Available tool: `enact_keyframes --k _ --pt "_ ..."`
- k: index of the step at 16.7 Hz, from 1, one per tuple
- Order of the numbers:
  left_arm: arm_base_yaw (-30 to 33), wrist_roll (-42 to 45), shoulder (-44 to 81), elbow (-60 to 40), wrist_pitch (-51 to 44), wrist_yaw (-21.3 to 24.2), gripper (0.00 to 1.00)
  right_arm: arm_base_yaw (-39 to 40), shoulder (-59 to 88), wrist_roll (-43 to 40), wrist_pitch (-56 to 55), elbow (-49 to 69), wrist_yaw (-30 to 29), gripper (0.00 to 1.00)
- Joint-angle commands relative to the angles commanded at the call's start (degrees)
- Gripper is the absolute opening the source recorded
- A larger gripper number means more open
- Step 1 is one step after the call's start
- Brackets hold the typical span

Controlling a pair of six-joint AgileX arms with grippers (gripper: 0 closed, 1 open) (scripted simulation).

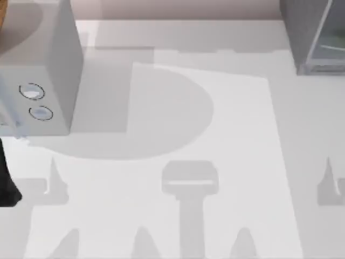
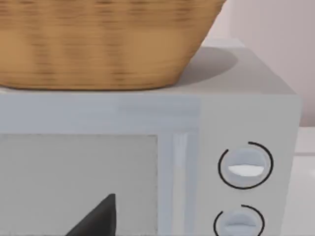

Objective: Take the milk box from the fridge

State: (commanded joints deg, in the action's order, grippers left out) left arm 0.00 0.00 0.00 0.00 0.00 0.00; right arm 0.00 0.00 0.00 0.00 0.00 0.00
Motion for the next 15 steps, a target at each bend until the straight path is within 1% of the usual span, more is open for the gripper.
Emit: enact_keyframes --k 4,7,11,15 --pt "0.0 0.0 0.0 0.0 0.0 0.0 1.00 -0.8 1.9 -0.1 -1.9 0.4 0.8 1.00" --pt "0.0 0.0 0.0 0.0 0.0 0.0 1.00 -3.7 9.1 -0.2 -9.0 1.8 3.6 1.00" --pt "0.0 0.0 0.0 0.0 0.0 0.0 1.00 -9.8 27.3 -0.1 -26.7 3.9 9.3 1.00" --pt "0.0 0.0 0.0 0.0 0.0 0.0 1.00 -16.7 54.1 0.3 -48.9 5.5 15.9 1.00"
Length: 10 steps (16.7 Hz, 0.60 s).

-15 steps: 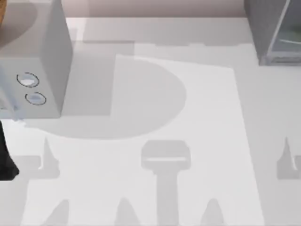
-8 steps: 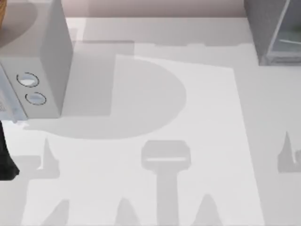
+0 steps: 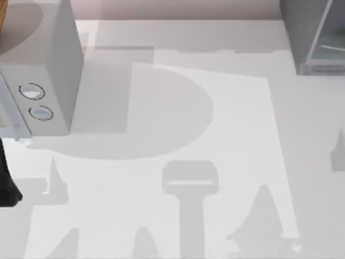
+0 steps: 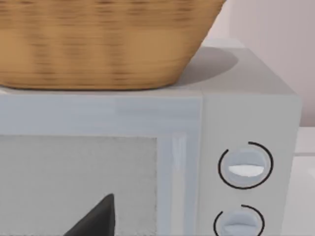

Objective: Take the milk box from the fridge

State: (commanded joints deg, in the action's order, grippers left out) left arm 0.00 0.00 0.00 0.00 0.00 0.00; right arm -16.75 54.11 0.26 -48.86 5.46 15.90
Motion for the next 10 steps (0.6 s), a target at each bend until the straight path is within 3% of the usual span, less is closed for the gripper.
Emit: enact_keyframes --k 5,10 --pt "0.0 0.0 0.0 0.0 0.0 0.0 1.00 -7.9 30.3 0.6 -25.6 2.0 7.7 1.00" --pt "0.0 0.0 0.0 0.0 0.0 0.0 1.00 -12.9 46.2 0.8 -41.3 4.5 12.7 1.00"
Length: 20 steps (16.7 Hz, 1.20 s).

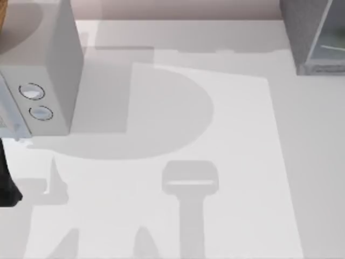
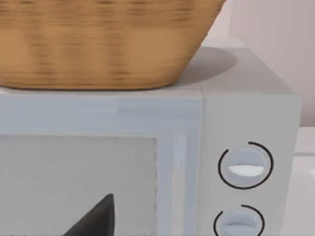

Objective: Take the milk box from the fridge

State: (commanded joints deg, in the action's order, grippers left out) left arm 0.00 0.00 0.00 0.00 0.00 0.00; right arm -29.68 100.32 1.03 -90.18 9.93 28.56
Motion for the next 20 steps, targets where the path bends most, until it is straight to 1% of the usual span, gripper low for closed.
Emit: enact_keyframes --k 2,8,11,14,20 --pt "0.0 0.0 0.0 0.0 0.0 0.0 1.00 -0.8 2.2 0.0 -2.3 0.5 0.8 1.00" --pt "0.0 0.0 0.0 0.0 0.0 0.0 1.00 -0.6 2.4 0.0 -2.3 0.5 0.7 1.00" --pt "0.0 0.0 0.0 0.0 0.0 0.0 1.00 1.2 4.8 -0.1 -0.6 4.4 -0.6 1.00" --pt "0.0 0.0 0.0 0.0 0.0 0.0 1.00 4.6 9.4 -0.2 3.9 13.7 -4.0 1.00" --pt "0.0 0.0 0.0 0.0 0.0 0.0 1.00 13.1 20.2 -0.3 17.3 39.0 -13.5 1.00"
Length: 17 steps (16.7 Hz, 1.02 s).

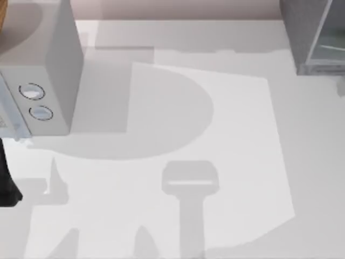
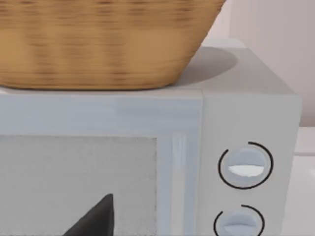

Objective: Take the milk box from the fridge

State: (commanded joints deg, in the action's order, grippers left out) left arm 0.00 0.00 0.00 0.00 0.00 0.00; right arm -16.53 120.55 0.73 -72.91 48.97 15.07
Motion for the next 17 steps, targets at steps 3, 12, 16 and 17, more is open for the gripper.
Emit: enact_keyframes --k 3,12,16,17 --pt "0.0 0.0 0.0 0.0 0.0 0.0 1.00 3.5 3.5 -0.1 5.6 8.3 -3.9 1.00" --pt "0.0 0.0 0.0 0.0 0.0 0.0 1.00 4.8 5.2 -0.1 8.6 11.9 -5.4 1.00" --pt "0.0 0.0 0.0 0.0 0.0 0.0 1.00 5.4 9.4 -0.2 12.2 20.5 -6.1 1.00" --pt "0.0 0.0 0.0 0.0 0.0 0.0 1.00 5.6 10.4 -0.2 13.2 23.1 -6.2 1.00"
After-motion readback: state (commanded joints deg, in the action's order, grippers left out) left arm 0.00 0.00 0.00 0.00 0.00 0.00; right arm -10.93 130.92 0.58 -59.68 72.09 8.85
